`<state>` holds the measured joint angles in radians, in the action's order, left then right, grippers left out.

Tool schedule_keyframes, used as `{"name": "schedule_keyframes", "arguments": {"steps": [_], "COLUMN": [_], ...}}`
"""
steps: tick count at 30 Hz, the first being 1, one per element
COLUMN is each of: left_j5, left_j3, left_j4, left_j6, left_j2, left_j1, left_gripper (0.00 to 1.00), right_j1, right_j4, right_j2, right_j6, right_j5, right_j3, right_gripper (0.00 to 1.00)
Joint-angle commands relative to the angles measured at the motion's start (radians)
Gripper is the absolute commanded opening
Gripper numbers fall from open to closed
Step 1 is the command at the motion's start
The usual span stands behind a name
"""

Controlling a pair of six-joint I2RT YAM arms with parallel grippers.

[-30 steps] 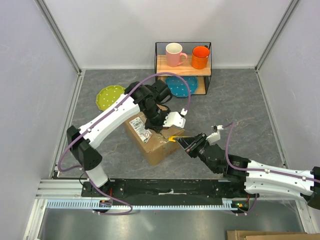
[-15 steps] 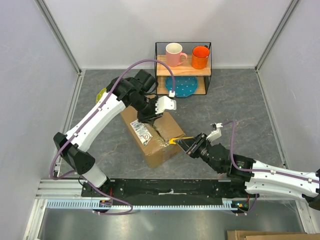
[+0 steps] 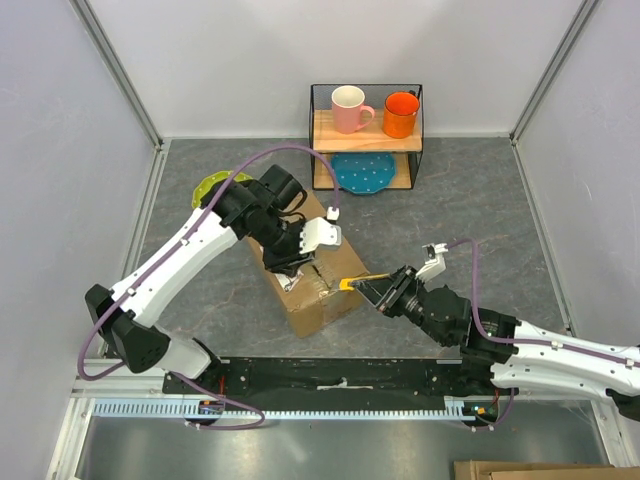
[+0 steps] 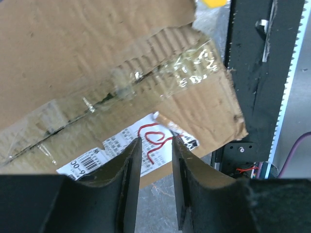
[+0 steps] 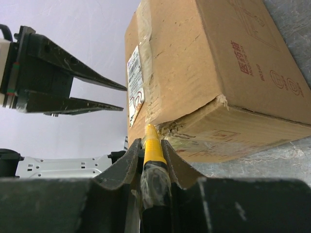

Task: Unpack the express box
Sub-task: Cut the express box at the center of the board.

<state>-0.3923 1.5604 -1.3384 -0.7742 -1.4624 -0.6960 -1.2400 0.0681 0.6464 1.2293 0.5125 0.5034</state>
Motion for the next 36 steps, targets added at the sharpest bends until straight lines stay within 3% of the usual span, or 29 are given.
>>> {"name": "schedule_keyframes", "arguments": {"steps": [1, 9, 15, 20, 25, 31, 36], "left_j5": [-0.051, -0.101, -0.207, 0.002, 0.168, 0.011, -0.094], "left_j3": [0.014, 0.019, 0.044, -0.039, -0.076, -0.013, 0.047], "left_j4": [-0.096, -0.136, -0.200, -0.107, -0.002, -0.039, -0.146], "left_j6": [0.035, 0.003, 0.035, 0.151, 0.164, 0.107, -0.078], "left_j2": [0.017, 0.051, 0.094, 0.146, 0.220, 0.174, 0.106], "left_j1": [-0.025, -0.023, -0.033, 0.010, 0.154, 0.170, 0.023], "left_gripper": [0.38, 0.38, 0.40, 0.36, 0.37, 0.47, 0.53], "right_j1": [-0.004, -0.006, -0.006, -0.004, -0.004, -0.003, -0.003], "right_j4": [-0.024, 0.129, 0.258, 0.334, 0.364, 0.349, 0.384], "right_j2": [0.021, -0.025, -0.018, 0.136, 0.135, 0.145, 0.142], "right_j6": [-0.033, -0.085, -0.200, -0.255, -0.260, -0.260, -0.173], "right_j5": [0.006, 0.037, 0.237, 0.366, 0.440, 0.397, 0.345], "right_j3": [0.076, 0.144, 0.264, 0.333, 0.327, 0.337, 0.310], "right_gripper": [0.00, 0.00, 0.00, 0.00, 0.00, 0.00, 0.00]}}
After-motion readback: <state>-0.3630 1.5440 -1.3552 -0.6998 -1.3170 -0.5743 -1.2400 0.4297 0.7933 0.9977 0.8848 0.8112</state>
